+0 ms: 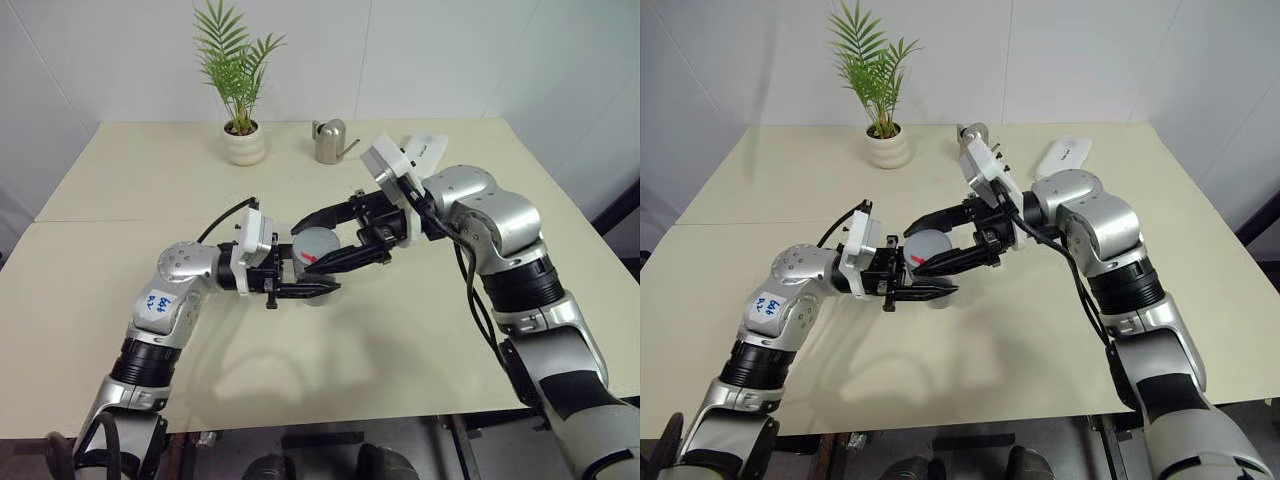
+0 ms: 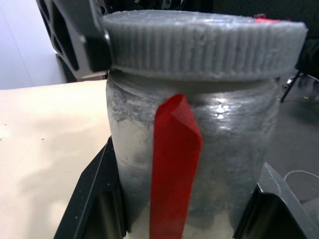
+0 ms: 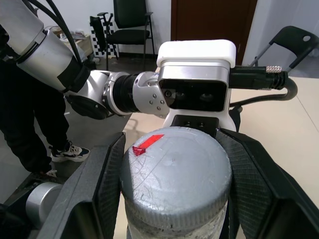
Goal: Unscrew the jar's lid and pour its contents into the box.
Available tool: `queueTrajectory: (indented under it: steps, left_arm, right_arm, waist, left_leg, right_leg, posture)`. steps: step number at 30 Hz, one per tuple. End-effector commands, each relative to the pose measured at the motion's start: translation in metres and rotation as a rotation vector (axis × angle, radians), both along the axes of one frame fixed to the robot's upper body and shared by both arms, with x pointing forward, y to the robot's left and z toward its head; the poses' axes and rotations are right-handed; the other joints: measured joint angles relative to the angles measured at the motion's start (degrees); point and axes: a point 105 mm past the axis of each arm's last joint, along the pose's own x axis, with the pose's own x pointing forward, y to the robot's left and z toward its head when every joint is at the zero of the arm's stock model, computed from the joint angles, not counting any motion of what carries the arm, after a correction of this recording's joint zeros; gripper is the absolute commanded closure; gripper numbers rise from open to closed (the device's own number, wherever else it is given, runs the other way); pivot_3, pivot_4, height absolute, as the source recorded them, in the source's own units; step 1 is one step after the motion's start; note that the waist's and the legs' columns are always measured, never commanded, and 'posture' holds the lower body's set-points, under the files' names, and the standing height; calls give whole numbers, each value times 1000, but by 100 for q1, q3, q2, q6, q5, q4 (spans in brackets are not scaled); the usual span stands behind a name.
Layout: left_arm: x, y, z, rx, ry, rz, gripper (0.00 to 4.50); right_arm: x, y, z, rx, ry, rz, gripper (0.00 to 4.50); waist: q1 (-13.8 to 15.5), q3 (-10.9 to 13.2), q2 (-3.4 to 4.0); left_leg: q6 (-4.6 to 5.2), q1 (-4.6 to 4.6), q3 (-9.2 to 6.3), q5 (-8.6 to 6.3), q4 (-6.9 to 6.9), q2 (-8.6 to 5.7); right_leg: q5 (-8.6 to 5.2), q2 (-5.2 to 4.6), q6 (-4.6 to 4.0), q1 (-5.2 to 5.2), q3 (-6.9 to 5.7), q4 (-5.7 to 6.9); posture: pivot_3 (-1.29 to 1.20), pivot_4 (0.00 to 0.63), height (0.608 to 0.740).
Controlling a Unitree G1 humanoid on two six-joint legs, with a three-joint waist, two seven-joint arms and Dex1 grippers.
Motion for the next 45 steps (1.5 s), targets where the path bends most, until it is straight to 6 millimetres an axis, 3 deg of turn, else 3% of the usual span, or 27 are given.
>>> queueTrajectory:
  steps: [1,4,5,11,17,22,31,38,45]
  left_arm:
    - [4,8,5,-27,-31,56,2533]
    - [7,14,4,-48,-19,100,2533]
    - [8,18,2,-54,-13,125,2533]
    - [15,27,-3,-88,-2,228,2533]
    - [20,17,-1,-121,-2,247,2533]
    - [20,11,1,-133,-2,232,2533]
    - [19,9,7,-147,-6,226,2533]
    - [18,9,11,-160,-8,223,2533]
    - [15,10,11,-163,-7,213,2533]
  right_arm:
    - [2,-5,18,61,-34,-31,1009]
    - [6,-11,26,134,-55,-91,36]
    - [8,-15,30,173,-65,-121,11]
    - [5,-18,29,229,-80,-206,11]
    - [0,11,14,259,-80,-274,11]
    - [8,22,9,265,-92,-329,11]
    - [22,22,9,263,-106,-360,11]
    - [36,14,8,250,-123,-391,11]
    - [60,-22,13,222,-155,-463,11]
  waist:
    - [4,0,0]
    - [10,0,0]
    - [16,0,0]
    - [49,0,0]
    - [37,0,0]
    - [34,0,0]
    - [34,0,0]
    - [26,0,0]
    - [35,0,0]
  left_leg:
    - [0,-1,-1,0,0,0]
    - [0,-1,-2,0,3,1]
    - [0,-1,-3,0,4,1]
    - [-2,-2,-5,-1,9,2]
    - [-3,-1,-4,-1,10,2]
    - [-3,-1,-3,-1,13,1]
    - [-3,-2,-3,-1,12,1]
    - [-3,-2,-3,-1,12,1]
    - [-2,-2,-3,-1,12,0]
  right_leg:
    - [0,0,0,0,0,0]
    - [0,0,0,0,-1,1]
    - [0,0,0,0,-1,2]
    - [0,-1,0,0,-1,7]
    - [1,-2,-1,-1,1,11]
    - [1,-1,-2,-1,2,14]
    - [1,0,-2,-1,0,13]
    - [1,0,-2,-1,1,12]
    - [1,-1,-2,0,1,11]
  posture:
    - [0,150,740]
    - [0,150,740]
    - [0,150,740]
    - [0,150,740]
    - [0,150,740]
    - [0,150,740]
    - [0,150,740]
    - [0,150,740]
    - [0,150,740]
